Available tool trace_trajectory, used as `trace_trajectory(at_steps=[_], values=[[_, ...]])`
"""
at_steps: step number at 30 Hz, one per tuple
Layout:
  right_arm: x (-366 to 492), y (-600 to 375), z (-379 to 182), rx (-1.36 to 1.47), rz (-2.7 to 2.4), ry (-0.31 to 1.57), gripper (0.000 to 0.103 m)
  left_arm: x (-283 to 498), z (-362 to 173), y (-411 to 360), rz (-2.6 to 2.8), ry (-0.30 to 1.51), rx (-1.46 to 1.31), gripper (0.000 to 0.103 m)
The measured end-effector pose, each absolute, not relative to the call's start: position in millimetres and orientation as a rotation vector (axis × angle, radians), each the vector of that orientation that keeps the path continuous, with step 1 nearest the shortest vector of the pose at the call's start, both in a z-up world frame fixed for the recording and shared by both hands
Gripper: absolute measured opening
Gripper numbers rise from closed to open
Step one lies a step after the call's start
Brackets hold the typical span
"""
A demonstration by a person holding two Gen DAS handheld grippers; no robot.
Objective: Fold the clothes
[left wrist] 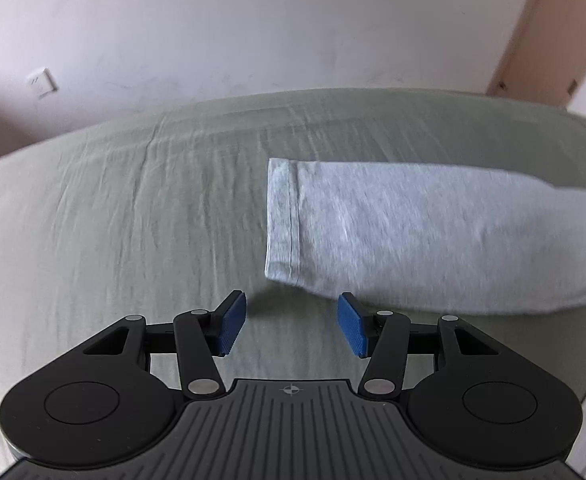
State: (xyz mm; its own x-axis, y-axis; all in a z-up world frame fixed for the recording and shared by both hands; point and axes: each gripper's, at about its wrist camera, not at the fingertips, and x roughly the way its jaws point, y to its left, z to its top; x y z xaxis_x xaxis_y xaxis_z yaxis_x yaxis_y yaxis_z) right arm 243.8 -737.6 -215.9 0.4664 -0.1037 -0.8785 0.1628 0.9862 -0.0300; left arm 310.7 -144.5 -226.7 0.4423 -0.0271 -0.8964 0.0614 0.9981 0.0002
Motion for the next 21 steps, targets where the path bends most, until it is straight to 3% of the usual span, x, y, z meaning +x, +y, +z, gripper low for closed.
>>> trace_trajectory(at_steps=[7,8,9,12,14,17,21], values=[[238.2,-738.5,-225.8,0.092,-0.156,1.117,0.057,324.3,-236.0,-156.0,-0.012,1.079,0.016,0.048],[236.7,-738.3,-226.7,0.095,-0.15,1.119,0.057,325.7,-237.0,-159.7,-0.012,1.065,0.032,0.036],[235.1,-738.1,-227.5,0.099,-0.145,1.12,0.057,327.0,-237.9,-162.5,-0.013,1.056,0.043,0.018],[231.8,-739.3,-230.2,0.116,-0.143,1.119,0.056,330.0,-238.5,-169.1,-0.007,1.036,0.076,0.017],[232.5,-739.2,-231.9,0.136,-0.129,1.123,0.041,329.8,-235.9,-173.7,0.001,0.993,0.134,0.016],[235.1,-735.7,-231.1,0.122,-0.124,1.125,0.033,331.1,-228.7,-176.6,0.022,0.918,0.208,0.015],[236.4,-736.7,-232.0,0.132,-0.151,1.117,0.035,335.9,-227.9,-176.4,0.062,0.86,0.262,0.015]])
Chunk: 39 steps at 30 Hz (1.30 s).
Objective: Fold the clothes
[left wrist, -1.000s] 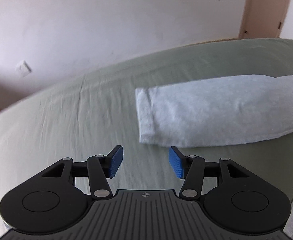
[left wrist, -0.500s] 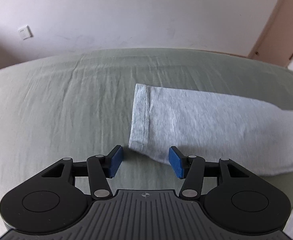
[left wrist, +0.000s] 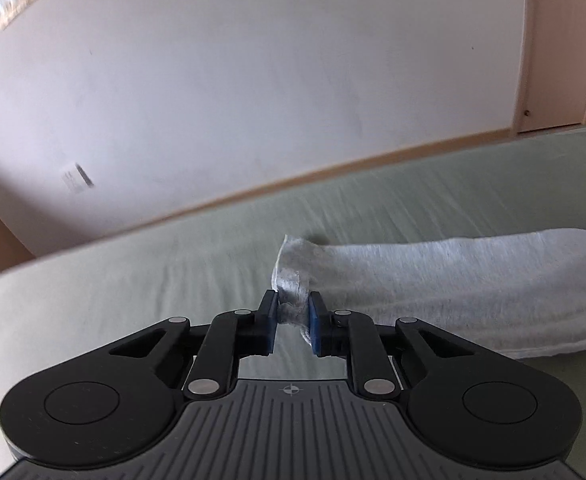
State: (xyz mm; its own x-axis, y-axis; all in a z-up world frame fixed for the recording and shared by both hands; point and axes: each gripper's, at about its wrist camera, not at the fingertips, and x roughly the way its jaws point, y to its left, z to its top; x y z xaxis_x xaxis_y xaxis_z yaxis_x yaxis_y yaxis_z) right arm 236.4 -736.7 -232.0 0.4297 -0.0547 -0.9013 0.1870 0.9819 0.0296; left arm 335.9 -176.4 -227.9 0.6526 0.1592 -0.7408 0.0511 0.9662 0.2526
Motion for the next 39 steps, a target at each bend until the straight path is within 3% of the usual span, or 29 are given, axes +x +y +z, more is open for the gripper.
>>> trace_trajectory(at_steps=[4,7,12,23,24,25,26,39], values=[[231.4,-736.2,-227.0,0.12,-0.171,1.12,0.049,338.0,-249.8,-176.6,0.044,0.931,0.273,0.021],[224.3,-737.8,-222.0,0.113,-0.152,1.139,0.058,329.3,-247.0,-175.0,0.055,0.912,0.263,0.038],[199.1,-747.7,-219.1,0.121,-0.15,1.158,0.061,301.4,-234.2,-169.5,0.02,0.946,0.248,0.051],[158.2,-749.1,-220.4,0.175,-0.144,1.188,0.061,176.0,-204.8,-200.8,-0.335,1.025,0.307,0.051],[155.0,-749.7,-222.9,0.186,-0.15,1.191,0.059,160.0,-202.1,-210.6,-0.396,1.034,0.308,0.051],[153.5,-749.1,-225.9,0.193,-0.146,1.198,0.038,147.6,-201.2,-220.0,-0.44,1.042,0.316,0.051],[152.1,-748.3,-228.9,0.2,-0.141,1.205,0.025,136.2,-201.0,-228.7,-0.474,1.047,0.33,0.051],[146.5,-740.3,-224.0,0.103,-0.218,1.221,0.019,71.9,-249.4,-287.8,-0.597,1.098,0.41,0.053]])
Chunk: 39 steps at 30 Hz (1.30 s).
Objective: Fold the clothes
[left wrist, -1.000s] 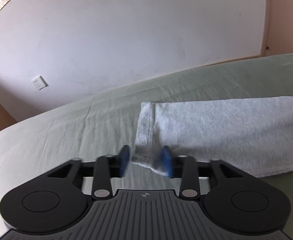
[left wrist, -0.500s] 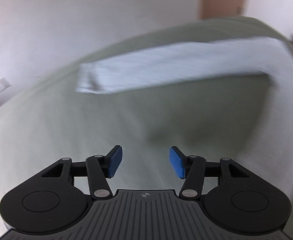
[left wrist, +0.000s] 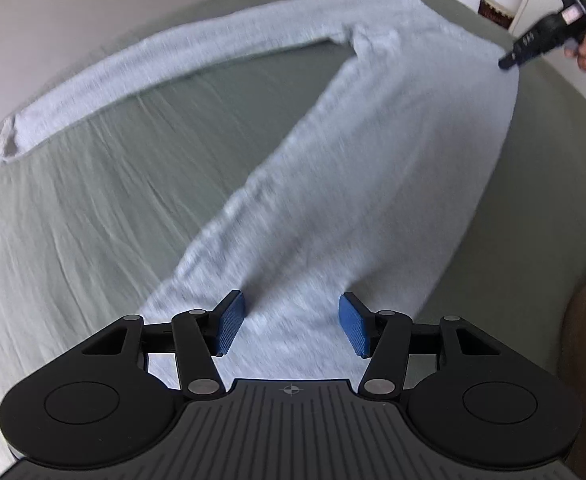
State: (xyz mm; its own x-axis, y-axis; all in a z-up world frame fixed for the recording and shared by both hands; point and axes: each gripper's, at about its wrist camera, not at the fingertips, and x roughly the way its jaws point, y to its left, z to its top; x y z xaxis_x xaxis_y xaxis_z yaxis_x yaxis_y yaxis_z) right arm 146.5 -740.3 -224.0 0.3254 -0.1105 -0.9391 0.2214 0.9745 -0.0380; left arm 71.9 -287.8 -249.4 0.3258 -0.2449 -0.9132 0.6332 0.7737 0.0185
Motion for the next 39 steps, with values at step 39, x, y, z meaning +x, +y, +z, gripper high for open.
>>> trace_trajectory(at_steps=[39], values=[[227.8,-549.1,-213.2,0.104,0.165,1.02,0.019,298.7,-250.4,-336.2,-0.349,0.947,0.33,0.053]])
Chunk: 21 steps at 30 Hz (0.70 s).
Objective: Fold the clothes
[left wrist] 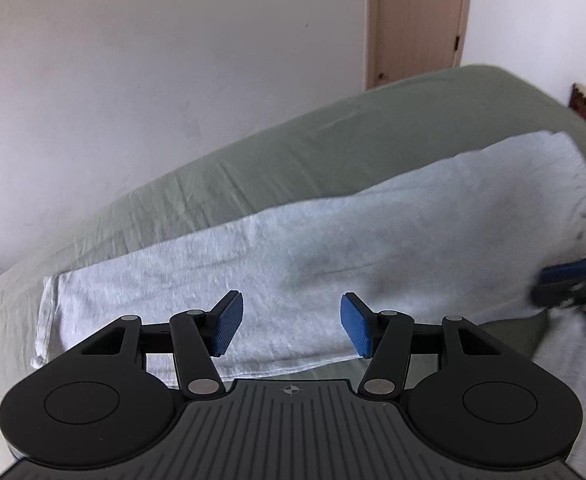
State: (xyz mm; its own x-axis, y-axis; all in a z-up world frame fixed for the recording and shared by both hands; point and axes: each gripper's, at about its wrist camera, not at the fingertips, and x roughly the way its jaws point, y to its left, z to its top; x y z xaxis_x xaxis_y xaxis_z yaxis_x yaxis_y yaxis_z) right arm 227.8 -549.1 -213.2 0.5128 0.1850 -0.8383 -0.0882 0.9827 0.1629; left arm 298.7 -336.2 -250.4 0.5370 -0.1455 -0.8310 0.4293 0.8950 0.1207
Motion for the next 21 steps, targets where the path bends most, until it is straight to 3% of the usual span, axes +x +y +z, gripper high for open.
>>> trace_trajectory(at_steps=[6,10,13,21], values=[[254.3,-594.3,-196.9,0.149,0.03,0.968,0.021,289.0,-260.7,-312.5,-0.349,0.969,0.303,0.057],[279.8,-639.8,-200.8,0.132,-0.145,0.965,0.03,285.3,-251.1,-293.5,-0.355,0.956,0.287,0.057],[288.4,-672.5,-199.9,0.179,-0.212,0.964,0.053,297.2,-234.9,-265.4,-0.296,0.941,0.279,0.057],[306.8,-715.6,-206.5,0.195,-0.279,0.979,0.063,336.0,-217.9,-162.5,-0.041,0.972,0.204,0.058]])
